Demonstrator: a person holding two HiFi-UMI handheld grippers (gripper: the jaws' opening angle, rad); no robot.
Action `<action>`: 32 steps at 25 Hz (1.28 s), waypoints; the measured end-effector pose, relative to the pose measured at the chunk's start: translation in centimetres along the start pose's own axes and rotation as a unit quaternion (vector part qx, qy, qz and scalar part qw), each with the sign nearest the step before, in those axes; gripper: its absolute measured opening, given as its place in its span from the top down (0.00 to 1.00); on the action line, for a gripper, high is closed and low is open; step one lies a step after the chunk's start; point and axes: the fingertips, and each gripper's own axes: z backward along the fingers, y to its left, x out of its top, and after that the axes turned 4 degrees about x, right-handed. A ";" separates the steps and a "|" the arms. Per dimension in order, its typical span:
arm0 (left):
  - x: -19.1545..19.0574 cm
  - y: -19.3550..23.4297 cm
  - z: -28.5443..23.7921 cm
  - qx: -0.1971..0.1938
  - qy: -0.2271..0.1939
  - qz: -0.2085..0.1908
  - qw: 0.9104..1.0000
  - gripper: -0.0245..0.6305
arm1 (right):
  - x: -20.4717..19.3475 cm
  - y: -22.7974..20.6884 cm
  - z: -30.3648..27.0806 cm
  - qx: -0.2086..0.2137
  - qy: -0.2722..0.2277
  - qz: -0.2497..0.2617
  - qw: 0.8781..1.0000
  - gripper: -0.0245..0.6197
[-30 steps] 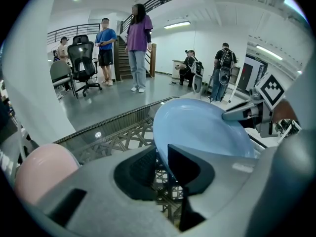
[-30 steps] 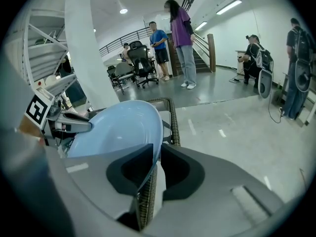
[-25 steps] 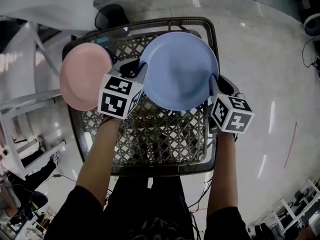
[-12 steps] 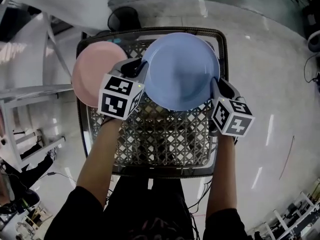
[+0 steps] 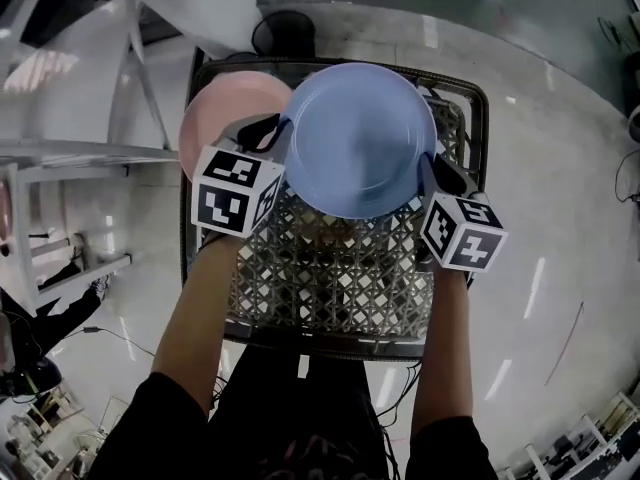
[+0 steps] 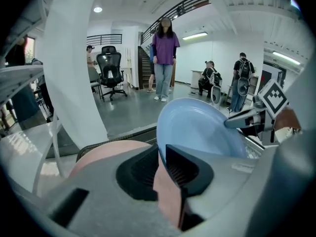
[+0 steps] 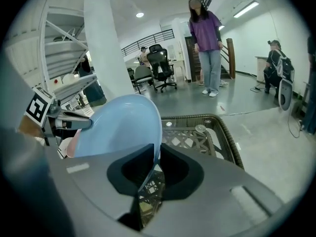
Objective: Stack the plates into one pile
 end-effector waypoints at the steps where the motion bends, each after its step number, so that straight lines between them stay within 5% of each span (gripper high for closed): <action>1: 0.1 0.3 0.4 0.006 -0.001 0.003 1.000 0.90 | 0.2 0.3 -0.1 0.005 0.000 0.003 1.000 0.88; 6: -0.1 2.2 1.8 0.037 -0.002 0.018 0.999 0.90 | 1.3 2.1 -1.4 0.034 0.001 0.017 0.999 0.88; 13: -3.5 10.7 5.8 0.074 -0.008 0.053 0.996 0.91 | 2.2 10.9 -6.2 0.070 0.012 0.047 0.996 0.88; 19: -5.1 14.0 8.0 0.097 -0.007 0.076 0.992 0.91 | 2.8 14.8 -7.8 0.095 0.018 0.063 0.993 0.88; 32: -7.4 15.6 9.1 0.121 0.003 0.101 0.987 0.91 | 2.2 16.9 -9.5 0.120 0.034 0.083 0.989 0.88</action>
